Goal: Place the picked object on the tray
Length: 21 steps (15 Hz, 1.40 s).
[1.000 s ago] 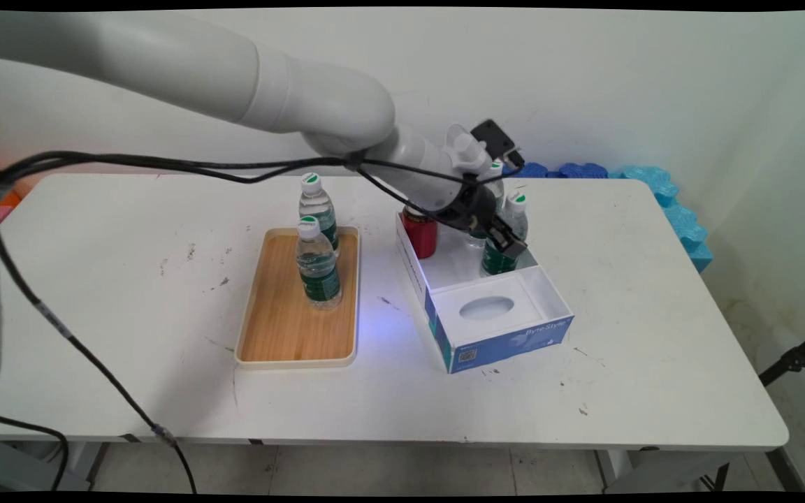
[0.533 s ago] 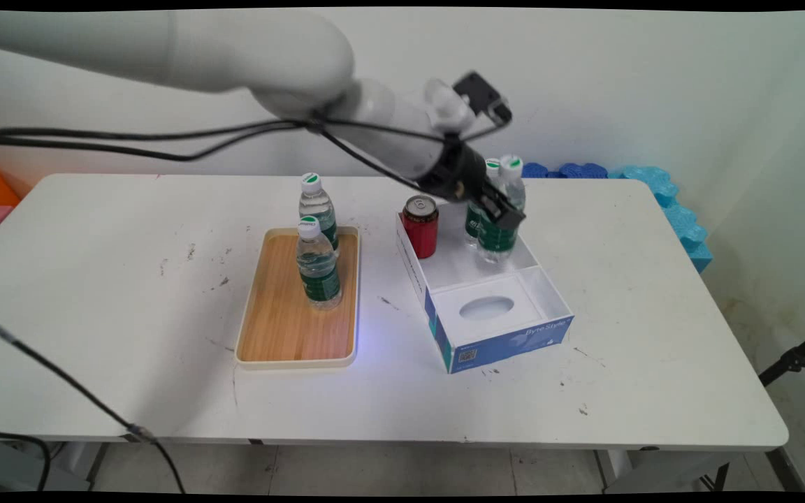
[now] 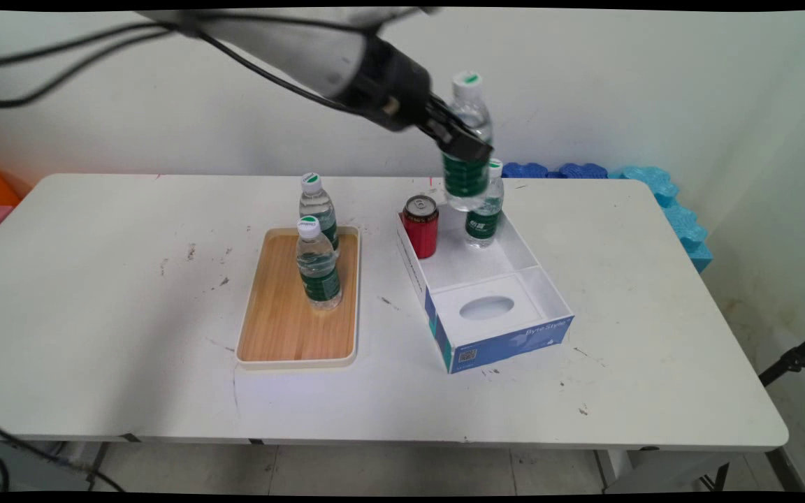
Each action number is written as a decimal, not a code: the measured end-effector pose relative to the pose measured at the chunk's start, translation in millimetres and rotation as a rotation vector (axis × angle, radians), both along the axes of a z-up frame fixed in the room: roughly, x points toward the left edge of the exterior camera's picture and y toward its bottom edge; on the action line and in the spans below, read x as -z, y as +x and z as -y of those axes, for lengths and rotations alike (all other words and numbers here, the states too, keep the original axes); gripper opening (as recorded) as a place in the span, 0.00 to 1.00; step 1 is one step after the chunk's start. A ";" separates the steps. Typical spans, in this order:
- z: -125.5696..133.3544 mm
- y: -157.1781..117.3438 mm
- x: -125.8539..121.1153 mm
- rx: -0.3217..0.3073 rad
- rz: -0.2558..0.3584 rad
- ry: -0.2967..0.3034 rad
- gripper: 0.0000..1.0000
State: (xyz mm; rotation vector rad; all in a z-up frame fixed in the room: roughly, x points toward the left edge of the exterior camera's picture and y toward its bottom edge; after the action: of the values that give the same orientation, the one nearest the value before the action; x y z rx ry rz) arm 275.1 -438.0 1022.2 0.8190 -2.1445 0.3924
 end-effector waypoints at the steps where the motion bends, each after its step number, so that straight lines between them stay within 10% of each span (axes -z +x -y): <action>1: -7.8 12.5 -9.2 0.006 0.000 -0.001 0.00; 9: -61.4 95.4 -23.2 0.076 0.037 0.013 0.00; 21: -136.4 168.2 72.4 0.300 0.105 0.091 0.00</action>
State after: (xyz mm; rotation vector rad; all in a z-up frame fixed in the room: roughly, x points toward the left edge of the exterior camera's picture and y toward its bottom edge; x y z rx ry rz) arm 443.3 -301.6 949.8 0.5228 -2.3529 0.1869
